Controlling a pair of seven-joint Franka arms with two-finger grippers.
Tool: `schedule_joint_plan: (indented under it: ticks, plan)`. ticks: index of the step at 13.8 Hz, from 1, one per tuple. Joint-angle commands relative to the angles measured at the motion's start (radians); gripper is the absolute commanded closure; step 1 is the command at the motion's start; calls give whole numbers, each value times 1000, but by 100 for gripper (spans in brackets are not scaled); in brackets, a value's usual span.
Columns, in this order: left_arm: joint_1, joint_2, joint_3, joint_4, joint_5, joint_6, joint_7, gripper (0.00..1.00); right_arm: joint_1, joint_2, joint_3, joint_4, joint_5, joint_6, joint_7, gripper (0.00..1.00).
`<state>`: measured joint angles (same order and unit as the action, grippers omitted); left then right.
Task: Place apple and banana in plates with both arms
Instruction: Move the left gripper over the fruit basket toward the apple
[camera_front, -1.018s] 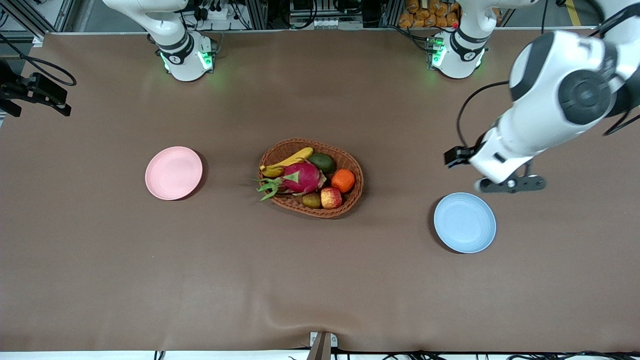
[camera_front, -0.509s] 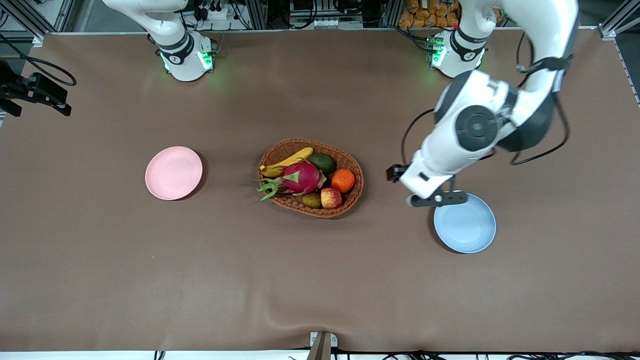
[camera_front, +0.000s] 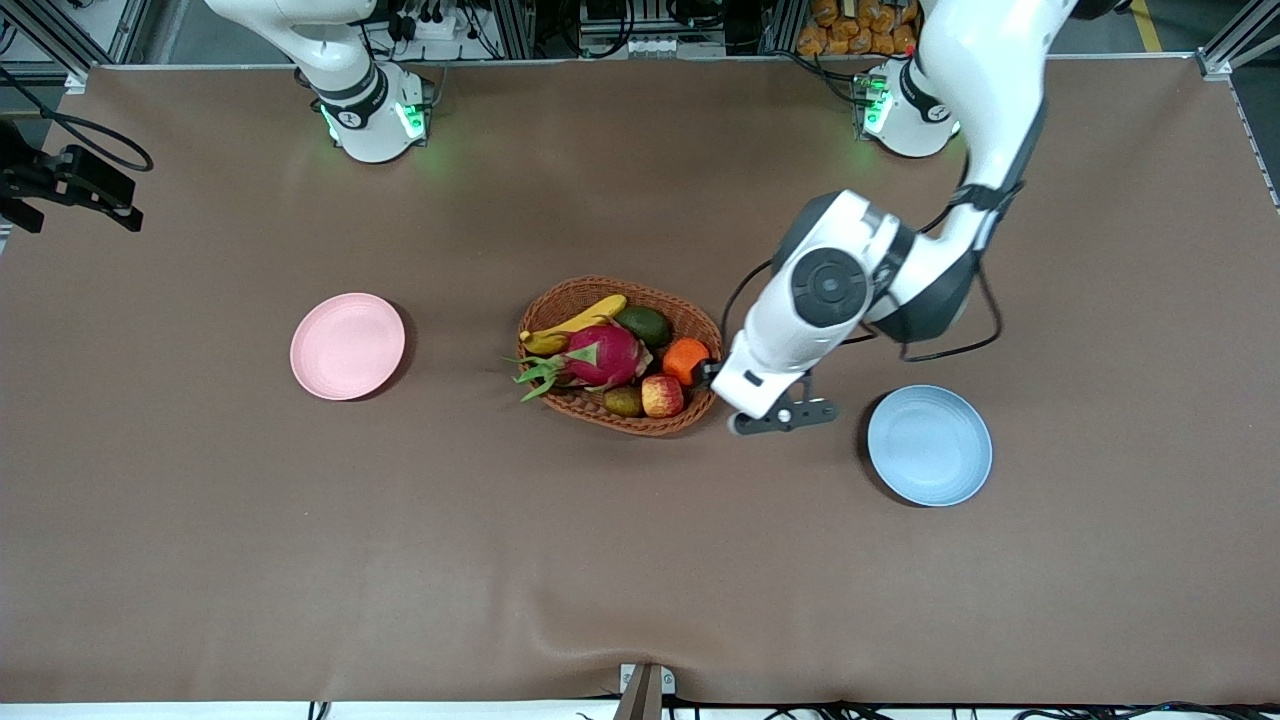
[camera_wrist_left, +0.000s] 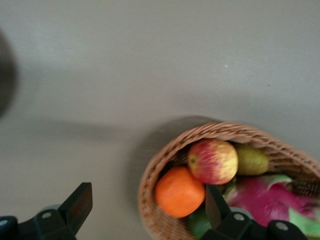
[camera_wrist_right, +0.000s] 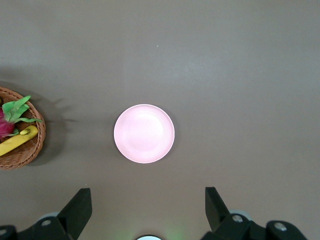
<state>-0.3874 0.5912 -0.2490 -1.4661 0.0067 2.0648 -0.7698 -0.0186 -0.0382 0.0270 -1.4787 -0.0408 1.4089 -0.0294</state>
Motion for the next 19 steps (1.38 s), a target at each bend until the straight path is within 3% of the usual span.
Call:
schedule_joint_plan:
  ticks: [1, 6, 11, 13, 19]
  plan:
    - [-45, 59, 14, 43, 6, 50, -62, 0, -14, 8, 7, 18, 19, -13, 10, 0]
    - [-84, 133, 16, 43, 7, 184, -59, 0, -14, 8, 7, 17, 19, -13, 10, 0]
    - [-97, 163, 19, 43, 13, 196, -46, 0, -14, 8, 7, 17, 18, -19, 10, 0]
    - [-111, 165, 20, 43, 15, 196, -49, 8, -14, 8, 7, 17, 19, -21, 10, 0]
    - [-128, 197, 25, 44, 15, 230, -48, 10, -14, 8, 7, 17, 19, -21, 8, 0]
